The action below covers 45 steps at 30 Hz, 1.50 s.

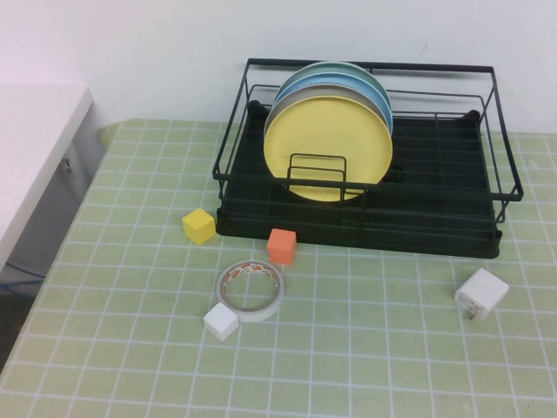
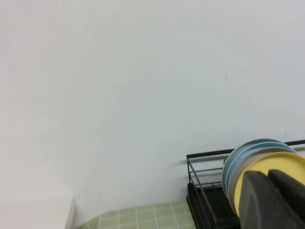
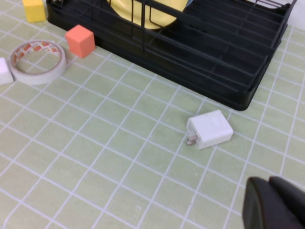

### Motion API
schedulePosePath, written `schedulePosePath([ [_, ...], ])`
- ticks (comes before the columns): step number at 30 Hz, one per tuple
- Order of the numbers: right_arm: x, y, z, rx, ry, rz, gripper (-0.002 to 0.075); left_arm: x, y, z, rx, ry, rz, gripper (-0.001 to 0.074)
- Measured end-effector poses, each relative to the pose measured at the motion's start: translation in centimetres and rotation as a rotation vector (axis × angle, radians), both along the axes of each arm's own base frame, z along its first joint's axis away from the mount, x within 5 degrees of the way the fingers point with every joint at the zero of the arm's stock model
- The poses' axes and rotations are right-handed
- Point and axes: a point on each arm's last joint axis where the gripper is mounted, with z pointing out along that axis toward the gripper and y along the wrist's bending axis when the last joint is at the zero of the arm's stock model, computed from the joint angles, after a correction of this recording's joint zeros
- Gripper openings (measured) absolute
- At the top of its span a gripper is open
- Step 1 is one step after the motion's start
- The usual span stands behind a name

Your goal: Place plate on rack

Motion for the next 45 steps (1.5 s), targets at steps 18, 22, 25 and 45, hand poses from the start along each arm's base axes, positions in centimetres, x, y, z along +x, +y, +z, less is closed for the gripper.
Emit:
schedulePosePath([
  [18, 0.0, 0.0, 0.0, -0.002, -0.003, 0.001, 0.0, -0.7, -1.8, -4.2, -0.015, 0.087, -0.222, -0.0001],
  [22, 0.0, 0.0, 0.0, -0.001, -0.004, 0.001, 0.0, -0.6, -1.9, -4.9, -0.014, 0.108, -0.231, -0.0001],
  [25, 0.0, 0.0, 0.0, -0.001, -0.004, 0.001, 0.0, -0.6, -2.0, -5.3, -0.012, 0.12, -0.231, -0.0001],
  [45, 0.0, 0.0, -0.1, -0.004, 0.002, -0.002, 0.0, -0.4, 1.3, -11.5, 0.002, 0.257, 0.136, -0.0001],
])
